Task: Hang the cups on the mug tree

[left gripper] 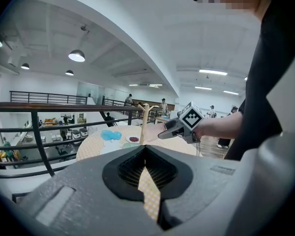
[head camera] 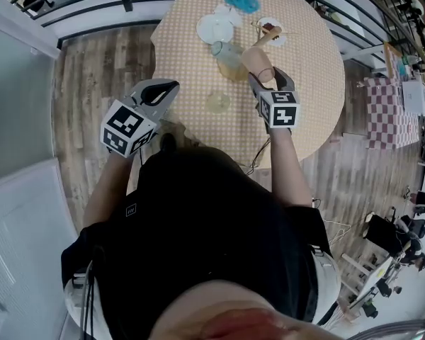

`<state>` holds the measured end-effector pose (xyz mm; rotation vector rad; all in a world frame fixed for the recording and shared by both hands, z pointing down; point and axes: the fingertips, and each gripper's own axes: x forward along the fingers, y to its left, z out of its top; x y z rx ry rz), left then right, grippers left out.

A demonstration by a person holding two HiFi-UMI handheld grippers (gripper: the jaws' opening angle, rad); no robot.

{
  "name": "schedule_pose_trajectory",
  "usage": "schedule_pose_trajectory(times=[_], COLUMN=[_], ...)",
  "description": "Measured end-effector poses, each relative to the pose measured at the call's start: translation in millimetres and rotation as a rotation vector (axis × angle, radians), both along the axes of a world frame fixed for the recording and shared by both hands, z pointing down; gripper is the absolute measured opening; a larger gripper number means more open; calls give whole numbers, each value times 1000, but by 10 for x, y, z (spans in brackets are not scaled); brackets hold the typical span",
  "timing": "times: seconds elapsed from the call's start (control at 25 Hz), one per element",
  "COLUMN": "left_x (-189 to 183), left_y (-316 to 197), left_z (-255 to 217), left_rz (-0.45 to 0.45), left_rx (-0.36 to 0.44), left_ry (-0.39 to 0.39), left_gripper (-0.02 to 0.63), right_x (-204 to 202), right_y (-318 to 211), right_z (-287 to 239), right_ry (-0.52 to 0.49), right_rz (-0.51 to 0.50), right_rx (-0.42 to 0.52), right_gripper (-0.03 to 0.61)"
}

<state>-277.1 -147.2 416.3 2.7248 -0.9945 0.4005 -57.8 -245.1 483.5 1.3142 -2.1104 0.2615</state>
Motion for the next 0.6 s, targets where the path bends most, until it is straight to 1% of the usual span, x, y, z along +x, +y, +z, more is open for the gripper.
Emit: schedule_pose_trajectory(times=[0.32,0.6], left_x=[33,-5], left_y=[-4,-14], left_z=[16,50], left_rz=[10,6], left_rx=[-10,-23], left_ry=[4,6], left_gripper=[6,6], right_x=[23,-6], right_y=[47,15], right_z=[34,-67], right_ry=[-23,-43], right_rz=[21,25], right_rx=[-5,32], right_gripper=[304,304])
